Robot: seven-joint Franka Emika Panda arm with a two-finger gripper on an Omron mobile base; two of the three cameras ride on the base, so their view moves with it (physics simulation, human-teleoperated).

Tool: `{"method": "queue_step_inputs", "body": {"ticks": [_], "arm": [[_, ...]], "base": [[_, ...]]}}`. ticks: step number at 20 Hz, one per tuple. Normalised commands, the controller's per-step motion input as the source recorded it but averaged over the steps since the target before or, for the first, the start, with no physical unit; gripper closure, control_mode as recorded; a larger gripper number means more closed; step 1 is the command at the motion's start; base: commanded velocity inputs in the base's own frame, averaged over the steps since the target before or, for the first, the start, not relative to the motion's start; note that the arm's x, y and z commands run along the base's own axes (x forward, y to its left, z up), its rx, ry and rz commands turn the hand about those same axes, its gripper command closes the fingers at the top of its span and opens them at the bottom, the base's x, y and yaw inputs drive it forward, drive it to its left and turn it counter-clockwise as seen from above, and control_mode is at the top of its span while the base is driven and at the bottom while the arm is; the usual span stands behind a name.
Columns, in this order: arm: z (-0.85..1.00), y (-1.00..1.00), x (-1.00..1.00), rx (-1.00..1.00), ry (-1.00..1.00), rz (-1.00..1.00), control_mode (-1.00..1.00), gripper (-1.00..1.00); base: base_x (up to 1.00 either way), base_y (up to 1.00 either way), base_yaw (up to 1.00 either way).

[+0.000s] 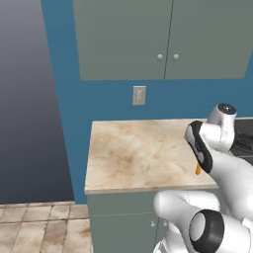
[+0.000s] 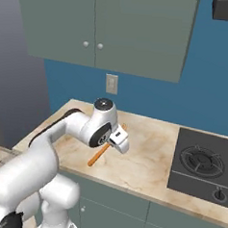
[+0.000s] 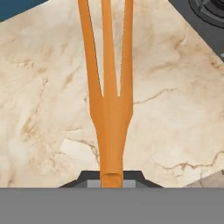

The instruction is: Take the fork and place it on the left side of the plate. Then take the spoon and place it on the right side of the plate. Make sure they're directly next to the plate.

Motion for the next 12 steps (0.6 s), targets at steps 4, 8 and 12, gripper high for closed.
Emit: {"method": "queue_step_inputs", "body": {"ticks": [4, 8, 12], "arm": [[1.0, 0.18, -0.61, 0.0, -0.02, 0.02, -1.0, 1.0], [0.94, 0.27, -0.63, -0.03, 0.0, 0.13, -1.0, 1.0], [0.4, 0.35, -0.57, -0.08, 0.0, 0.15, -1.0, 1.0]], "base": [[0.0, 0.0, 0.0], [0.0, 0.0, 0.0], [0.0, 0.0, 0.0]]}}
